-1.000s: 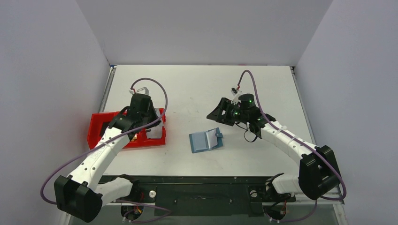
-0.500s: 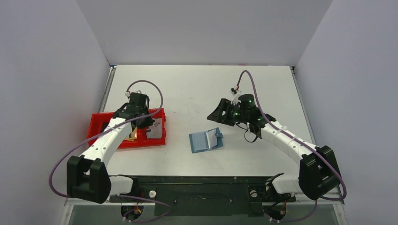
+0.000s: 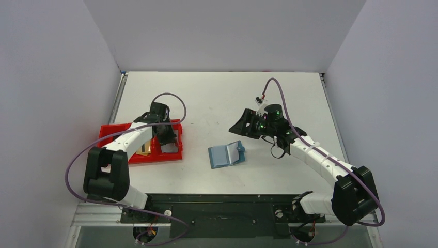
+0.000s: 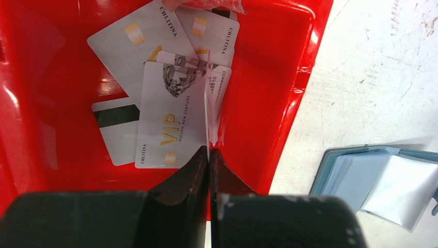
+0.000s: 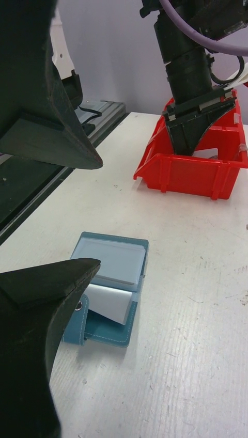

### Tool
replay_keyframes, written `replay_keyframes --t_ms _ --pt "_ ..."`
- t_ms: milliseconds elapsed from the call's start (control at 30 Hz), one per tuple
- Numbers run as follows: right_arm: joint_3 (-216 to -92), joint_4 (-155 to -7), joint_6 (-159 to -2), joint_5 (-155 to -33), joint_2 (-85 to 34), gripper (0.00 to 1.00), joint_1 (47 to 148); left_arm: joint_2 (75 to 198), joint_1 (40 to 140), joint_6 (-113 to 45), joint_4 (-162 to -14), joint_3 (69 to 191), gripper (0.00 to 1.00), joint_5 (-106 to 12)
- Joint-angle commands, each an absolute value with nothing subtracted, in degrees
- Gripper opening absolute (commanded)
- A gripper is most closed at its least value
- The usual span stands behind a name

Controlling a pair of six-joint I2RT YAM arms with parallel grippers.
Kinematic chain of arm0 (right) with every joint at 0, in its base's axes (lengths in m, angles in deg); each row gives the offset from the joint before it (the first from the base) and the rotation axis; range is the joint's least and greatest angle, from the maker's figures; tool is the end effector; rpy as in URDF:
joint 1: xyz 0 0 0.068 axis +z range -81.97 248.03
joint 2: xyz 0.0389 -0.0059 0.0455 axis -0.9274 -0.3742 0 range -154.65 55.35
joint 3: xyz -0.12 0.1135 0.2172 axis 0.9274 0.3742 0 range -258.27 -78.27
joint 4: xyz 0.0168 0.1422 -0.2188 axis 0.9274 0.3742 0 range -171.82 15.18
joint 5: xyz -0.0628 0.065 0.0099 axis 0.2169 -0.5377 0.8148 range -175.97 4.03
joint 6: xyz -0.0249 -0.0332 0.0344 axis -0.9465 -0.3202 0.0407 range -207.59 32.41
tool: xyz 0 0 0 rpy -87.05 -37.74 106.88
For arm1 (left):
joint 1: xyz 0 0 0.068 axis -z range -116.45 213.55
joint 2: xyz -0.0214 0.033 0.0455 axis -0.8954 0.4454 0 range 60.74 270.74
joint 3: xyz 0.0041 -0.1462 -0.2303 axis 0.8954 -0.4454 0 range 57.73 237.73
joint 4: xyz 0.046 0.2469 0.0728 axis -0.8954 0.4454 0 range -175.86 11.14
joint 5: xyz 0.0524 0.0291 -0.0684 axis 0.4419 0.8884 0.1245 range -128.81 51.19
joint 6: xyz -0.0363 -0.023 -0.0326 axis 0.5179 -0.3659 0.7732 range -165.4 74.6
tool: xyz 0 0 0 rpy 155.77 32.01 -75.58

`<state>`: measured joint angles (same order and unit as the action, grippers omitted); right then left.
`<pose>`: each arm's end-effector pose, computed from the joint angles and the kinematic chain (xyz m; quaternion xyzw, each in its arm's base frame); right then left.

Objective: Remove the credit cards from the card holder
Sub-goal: Place the credit card in the storage box.

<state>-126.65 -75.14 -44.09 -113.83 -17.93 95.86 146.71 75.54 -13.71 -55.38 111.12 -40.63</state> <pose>0.2412 0.1460 0.2624 -0.0010 0.8553 0.4469 0.2623 0.2833 -0.0615 0.1978 -0.1626 0.9587 -0.1010 0.2104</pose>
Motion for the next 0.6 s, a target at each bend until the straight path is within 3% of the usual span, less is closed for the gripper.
replay_keyframes --t_ms 0,267,433,567 --pt "-126.6 -75.8 -45.4 -114.1 -16.3 0.6 96.3 147.7 75.0 -14.9 -58.0 112.6 0.0 -42.8" --pt "-127.4 -75.2 -45.5 -114.0 -16.5 0.6 97.1 147.3 74.4 -14.8 -55.8 113.1 0.02 -40.4" --pt "-127.9 -74.8 -45.6 -113.6 -16.9 0.6 97.7 145.5 74.5 -14.9 -53.9 113.9 0.2 -37.7" --pt "-128.1 -74.7 -45.7 -113.3 -17.1 0.6 98.1 143.9 74.5 -15.1 -51.0 115.5 0.28 -34.7"
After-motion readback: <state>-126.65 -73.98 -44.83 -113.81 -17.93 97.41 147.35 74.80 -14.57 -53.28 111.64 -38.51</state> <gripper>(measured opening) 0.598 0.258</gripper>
